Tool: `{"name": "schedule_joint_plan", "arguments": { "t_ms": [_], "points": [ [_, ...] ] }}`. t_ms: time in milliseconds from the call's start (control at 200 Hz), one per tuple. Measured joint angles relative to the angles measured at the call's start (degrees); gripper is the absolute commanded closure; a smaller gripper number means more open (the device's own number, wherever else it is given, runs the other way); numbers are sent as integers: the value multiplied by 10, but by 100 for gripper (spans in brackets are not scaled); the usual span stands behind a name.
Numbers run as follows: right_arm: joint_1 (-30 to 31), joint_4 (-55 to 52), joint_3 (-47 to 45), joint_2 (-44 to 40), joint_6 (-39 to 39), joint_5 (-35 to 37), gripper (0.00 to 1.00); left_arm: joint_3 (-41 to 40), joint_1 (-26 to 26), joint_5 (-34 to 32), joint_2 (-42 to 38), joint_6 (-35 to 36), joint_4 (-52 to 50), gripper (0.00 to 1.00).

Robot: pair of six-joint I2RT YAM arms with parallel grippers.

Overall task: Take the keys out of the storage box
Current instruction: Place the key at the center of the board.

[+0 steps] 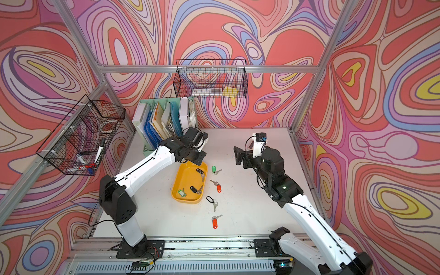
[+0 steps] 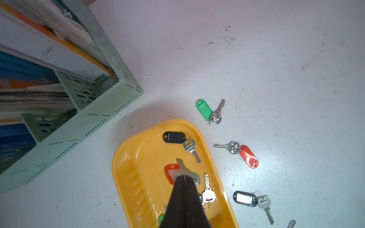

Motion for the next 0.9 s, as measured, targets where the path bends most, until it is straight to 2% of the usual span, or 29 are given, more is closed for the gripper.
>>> {"name": "schedule_joint_plan", "arguments": {
  "t_ms": [305,491,901],
  "points": [
    [0,-14,1,-30,0,11,2,133,-45,50,146,-8,22,100],
    [0,-19,1,-35,0,13,2,151,-50,86,200,-27,55,100],
    [0,-19,1,-36,7,13,2,221,-50,118,315,-66,116,100]
  ]
}}
